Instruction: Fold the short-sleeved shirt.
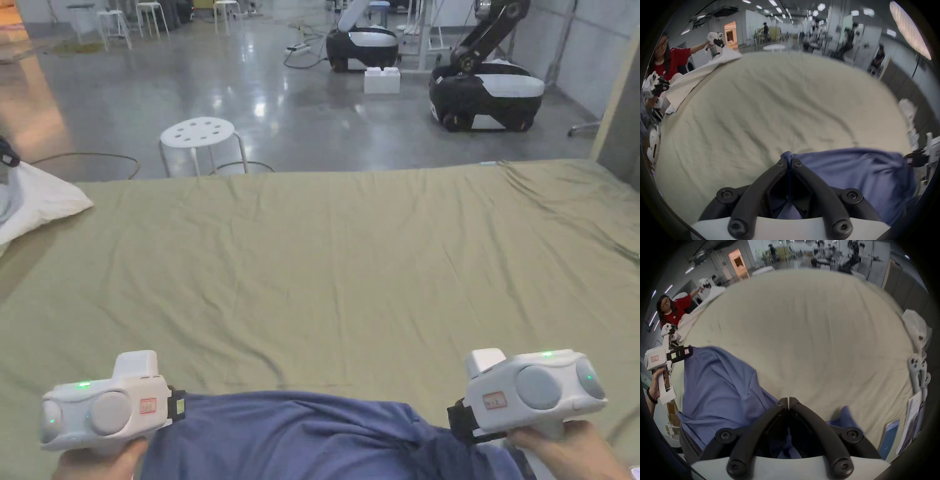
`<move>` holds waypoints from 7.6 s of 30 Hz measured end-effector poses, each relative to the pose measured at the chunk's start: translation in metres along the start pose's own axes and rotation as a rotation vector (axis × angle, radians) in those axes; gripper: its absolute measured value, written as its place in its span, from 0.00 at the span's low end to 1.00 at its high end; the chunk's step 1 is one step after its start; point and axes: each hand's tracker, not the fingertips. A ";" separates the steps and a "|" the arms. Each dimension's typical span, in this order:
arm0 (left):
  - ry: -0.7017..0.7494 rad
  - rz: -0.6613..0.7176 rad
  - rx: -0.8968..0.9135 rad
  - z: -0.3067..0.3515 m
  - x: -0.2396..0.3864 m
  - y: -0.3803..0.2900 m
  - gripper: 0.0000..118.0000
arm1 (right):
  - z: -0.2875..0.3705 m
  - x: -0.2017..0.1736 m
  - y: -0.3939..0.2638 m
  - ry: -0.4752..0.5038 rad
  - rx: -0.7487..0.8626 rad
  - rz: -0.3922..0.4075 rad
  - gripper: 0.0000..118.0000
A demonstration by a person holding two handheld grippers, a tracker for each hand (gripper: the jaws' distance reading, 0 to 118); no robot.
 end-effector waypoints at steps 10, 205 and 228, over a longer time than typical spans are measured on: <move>-0.147 -0.034 0.395 0.222 0.004 0.043 0.00 | 0.170 -0.013 0.012 -0.008 0.431 0.066 0.00; -0.048 -0.161 0.922 0.427 0.058 0.212 0.00 | 0.496 -0.023 0.180 -0.322 1.164 -0.046 0.00; 0.078 -0.114 0.816 0.253 0.077 0.375 0.00 | 0.418 0.003 0.361 -0.506 1.180 -0.074 0.00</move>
